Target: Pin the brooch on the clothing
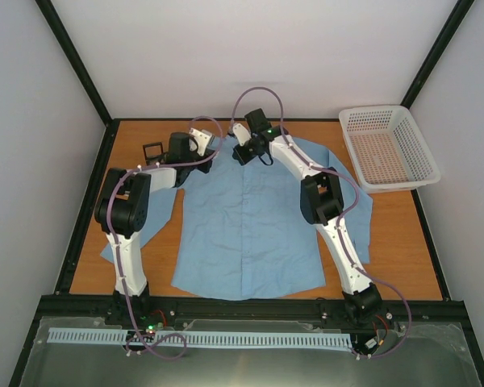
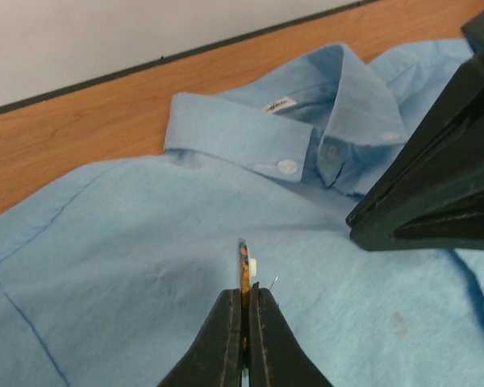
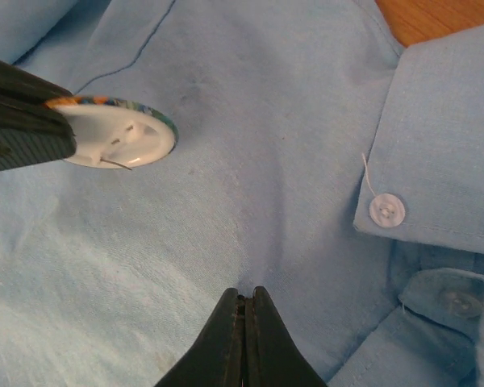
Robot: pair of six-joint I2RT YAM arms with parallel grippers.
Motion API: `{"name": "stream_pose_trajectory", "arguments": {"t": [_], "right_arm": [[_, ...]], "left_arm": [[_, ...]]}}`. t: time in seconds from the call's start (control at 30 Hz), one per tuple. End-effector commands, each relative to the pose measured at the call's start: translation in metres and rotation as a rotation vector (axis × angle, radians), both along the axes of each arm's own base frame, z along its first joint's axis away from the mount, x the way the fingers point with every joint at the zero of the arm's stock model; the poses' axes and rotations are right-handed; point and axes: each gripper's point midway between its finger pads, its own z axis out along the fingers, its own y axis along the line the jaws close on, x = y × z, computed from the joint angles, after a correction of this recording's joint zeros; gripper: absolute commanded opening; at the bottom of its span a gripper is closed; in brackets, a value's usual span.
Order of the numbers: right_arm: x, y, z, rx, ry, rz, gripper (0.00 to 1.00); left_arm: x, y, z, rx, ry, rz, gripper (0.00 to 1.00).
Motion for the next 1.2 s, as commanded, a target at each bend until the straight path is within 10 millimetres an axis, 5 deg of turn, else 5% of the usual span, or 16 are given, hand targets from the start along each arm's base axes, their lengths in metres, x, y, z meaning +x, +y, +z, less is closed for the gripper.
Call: {"name": "stream_pose_trajectory", "arguments": {"t": [0.0, 0.57, 0.87, 1.03, 1.17], "right_arm": [[0.004, 0.002, 0.017, 0.065, -0.004, 0.000, 0.03], [0.001, 0.005, 0.018, 0.118, 0.024, 0.030, 0.03], [0.005, 0.003, 0.014, 0.145, 0.046, 0.012, 0.03], [0.001, -0.008, -0.001, 0.092, 0.046, 0.025, 0.03], [0.000, -0.016, -0.012, -0.002, -0.064, 0.134, 0.15]], "left_arm": [[0.008, 0.008, 0.000, 0.078, -0.042, -0.004, 0.01], [0.008, -0.029, -0.028, 0.310, -0.099, -0.083, 0.01], [-0.006, -0.041, -0.019, 0.270, -0.140, -0.159, 0.01], [0.003, -0.010, -0.003, 0.178, -0.106, -0.020, 0.01], [0.004, 0.002, 0.002, 0.123, -0.068, 0.009, 0.01]]}}
